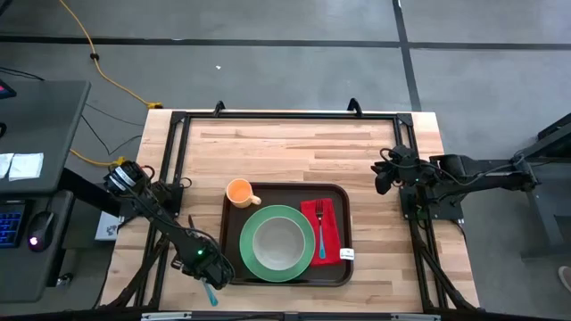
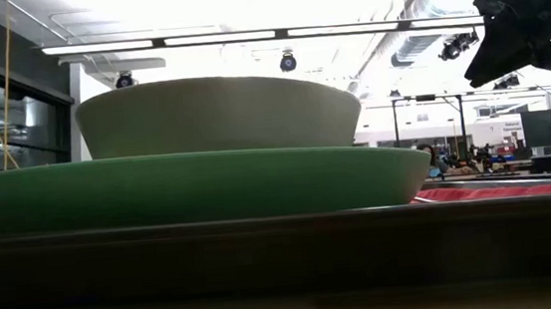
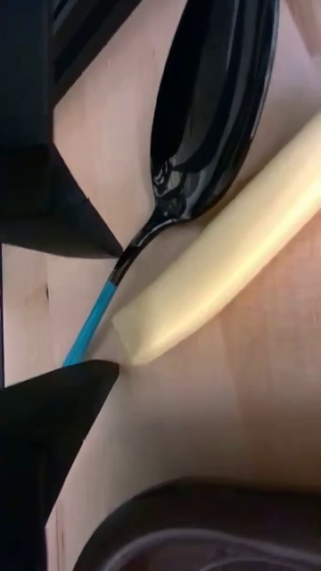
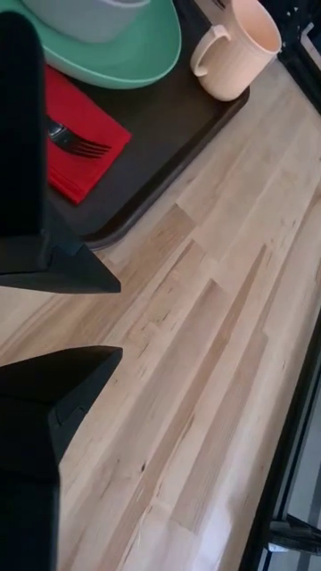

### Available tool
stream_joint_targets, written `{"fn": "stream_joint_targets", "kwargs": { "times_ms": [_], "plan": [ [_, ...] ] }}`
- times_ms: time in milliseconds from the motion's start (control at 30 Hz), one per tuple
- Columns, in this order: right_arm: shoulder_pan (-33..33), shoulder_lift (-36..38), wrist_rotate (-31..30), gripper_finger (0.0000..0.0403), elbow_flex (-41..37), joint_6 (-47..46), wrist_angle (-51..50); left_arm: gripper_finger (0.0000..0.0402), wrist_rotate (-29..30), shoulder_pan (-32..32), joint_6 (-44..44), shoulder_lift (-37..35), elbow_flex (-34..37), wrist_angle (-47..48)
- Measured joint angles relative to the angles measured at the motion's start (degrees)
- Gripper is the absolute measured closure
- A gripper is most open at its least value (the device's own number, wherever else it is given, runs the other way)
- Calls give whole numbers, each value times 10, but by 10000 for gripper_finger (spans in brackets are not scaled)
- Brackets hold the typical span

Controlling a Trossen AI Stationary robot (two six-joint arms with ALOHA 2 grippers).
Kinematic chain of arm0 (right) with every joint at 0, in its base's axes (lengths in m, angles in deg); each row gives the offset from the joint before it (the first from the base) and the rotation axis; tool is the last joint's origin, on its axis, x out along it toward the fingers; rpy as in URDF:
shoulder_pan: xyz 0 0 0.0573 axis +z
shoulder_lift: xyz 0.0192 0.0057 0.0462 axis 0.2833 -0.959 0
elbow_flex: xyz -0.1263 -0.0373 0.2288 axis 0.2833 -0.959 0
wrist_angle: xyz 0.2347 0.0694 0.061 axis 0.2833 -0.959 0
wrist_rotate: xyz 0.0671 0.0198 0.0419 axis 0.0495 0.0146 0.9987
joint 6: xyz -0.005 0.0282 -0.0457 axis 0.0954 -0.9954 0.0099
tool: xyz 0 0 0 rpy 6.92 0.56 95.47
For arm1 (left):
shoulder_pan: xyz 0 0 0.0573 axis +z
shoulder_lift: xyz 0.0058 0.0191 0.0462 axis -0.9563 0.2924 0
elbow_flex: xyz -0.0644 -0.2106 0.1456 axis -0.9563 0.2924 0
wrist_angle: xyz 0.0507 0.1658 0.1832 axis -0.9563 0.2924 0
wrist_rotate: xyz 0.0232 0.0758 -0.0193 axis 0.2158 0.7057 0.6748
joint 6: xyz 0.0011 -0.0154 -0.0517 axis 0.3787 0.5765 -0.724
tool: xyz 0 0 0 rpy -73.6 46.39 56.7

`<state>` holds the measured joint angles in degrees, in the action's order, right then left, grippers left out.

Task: Set up tray
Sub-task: Put the blue spoon on the red table napkin to the left of the blue fork

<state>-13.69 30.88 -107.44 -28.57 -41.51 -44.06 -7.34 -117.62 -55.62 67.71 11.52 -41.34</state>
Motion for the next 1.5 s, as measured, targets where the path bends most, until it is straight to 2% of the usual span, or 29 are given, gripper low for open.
{"fn": "stream_joint_targets", "kwargs": {
  "times_ms": [267,900,1500],
  "plan": [
    [0,0,3,318,0,0,0,227,-17,2,0,22,0,-29],
    [0,0,8,318,0,0,14,287,-17,1,-1,23,-2,-15],
    [0,0,8,318,0,0,17,303,-33,0,-2,24,-2,31]
  ]
}}
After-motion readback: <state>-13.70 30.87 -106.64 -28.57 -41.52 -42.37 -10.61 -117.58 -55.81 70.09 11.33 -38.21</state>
